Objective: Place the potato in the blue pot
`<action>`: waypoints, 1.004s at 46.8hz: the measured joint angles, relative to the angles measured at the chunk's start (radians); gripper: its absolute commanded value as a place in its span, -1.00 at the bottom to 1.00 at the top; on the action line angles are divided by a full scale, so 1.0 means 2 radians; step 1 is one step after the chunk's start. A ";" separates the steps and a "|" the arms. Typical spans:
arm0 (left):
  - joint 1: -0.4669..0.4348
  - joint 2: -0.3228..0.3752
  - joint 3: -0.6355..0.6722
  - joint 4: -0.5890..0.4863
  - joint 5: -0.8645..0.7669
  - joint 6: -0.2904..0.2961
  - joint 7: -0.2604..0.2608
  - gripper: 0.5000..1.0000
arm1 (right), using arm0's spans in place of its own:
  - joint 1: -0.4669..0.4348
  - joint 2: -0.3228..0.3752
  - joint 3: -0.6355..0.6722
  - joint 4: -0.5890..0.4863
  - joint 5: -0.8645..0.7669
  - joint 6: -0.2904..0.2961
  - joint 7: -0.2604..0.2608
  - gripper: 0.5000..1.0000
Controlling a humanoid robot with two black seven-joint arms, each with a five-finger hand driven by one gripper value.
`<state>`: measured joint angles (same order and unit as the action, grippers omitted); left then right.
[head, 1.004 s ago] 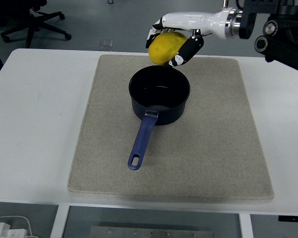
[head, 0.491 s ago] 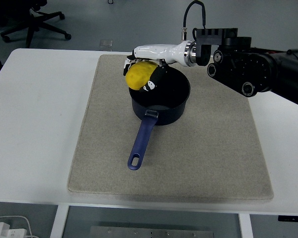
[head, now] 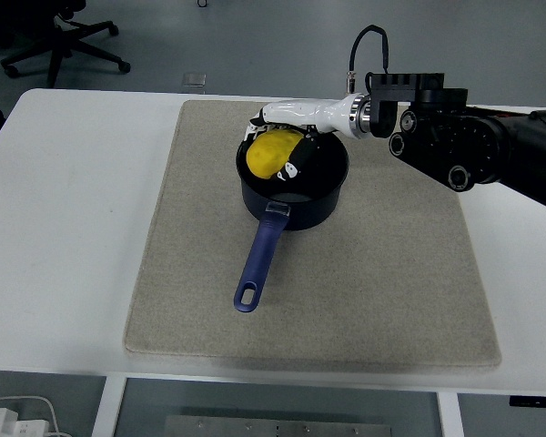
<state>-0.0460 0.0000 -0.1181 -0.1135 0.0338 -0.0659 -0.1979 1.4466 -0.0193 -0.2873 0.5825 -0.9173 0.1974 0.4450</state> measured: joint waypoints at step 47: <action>0.000 0.000 0.000 0.000 0.000 0.000 0.000 0.98 | 0.013 -0.043 0.001 -0.001 0.011 0.000 0.002 0.69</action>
<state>-0.0460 0.0000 -0.1181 -0.1135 0.0337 -0.0660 -0.1979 1.4720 -0.1056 -0.2845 0.5799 -0.8958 0.1979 0.4481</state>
